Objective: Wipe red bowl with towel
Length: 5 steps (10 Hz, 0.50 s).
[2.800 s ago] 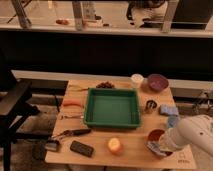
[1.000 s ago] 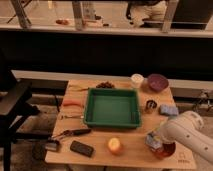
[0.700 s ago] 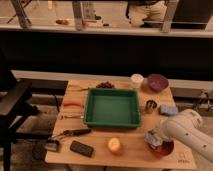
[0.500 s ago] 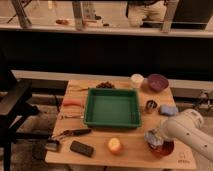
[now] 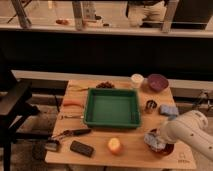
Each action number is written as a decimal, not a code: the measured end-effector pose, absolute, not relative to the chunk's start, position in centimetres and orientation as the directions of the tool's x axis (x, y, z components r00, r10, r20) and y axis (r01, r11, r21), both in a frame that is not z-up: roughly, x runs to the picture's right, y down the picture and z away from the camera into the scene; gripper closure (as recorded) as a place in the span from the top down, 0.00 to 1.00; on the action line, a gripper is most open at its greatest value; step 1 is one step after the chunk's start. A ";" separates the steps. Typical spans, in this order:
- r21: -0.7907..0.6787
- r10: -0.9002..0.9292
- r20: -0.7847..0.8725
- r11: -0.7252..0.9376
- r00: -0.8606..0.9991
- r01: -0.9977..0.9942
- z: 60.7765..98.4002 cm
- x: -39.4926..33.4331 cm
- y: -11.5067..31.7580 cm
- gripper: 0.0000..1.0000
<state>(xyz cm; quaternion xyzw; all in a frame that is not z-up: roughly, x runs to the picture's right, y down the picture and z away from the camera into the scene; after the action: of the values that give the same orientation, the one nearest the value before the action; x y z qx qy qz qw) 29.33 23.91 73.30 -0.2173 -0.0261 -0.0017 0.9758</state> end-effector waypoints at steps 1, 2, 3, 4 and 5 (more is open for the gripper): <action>-0.428 0.019 0.048 0.904 0.999 0.004 72.8 29.6 24.0 0.09; -0.429 0.031 0.048 0.903 0.998 -0.008 72.2 29.7 23.7 0.22; -0.429 0.036 0.048 0.903 0.998 -0.012 71.9 29.8 23.6 0.30; -0.426 0.040 0.047 0.905 0.998 -0.016 71.5 29.8 23.4 0.40; -0.424 0.048 0.046 0.905 0.998 -0.024 71.2 30.0 23.2 0.51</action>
<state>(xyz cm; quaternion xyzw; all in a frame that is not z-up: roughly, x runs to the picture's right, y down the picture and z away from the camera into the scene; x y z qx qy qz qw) 29.95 23.18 71.20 -0.2169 -0.0274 0.0183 0.9756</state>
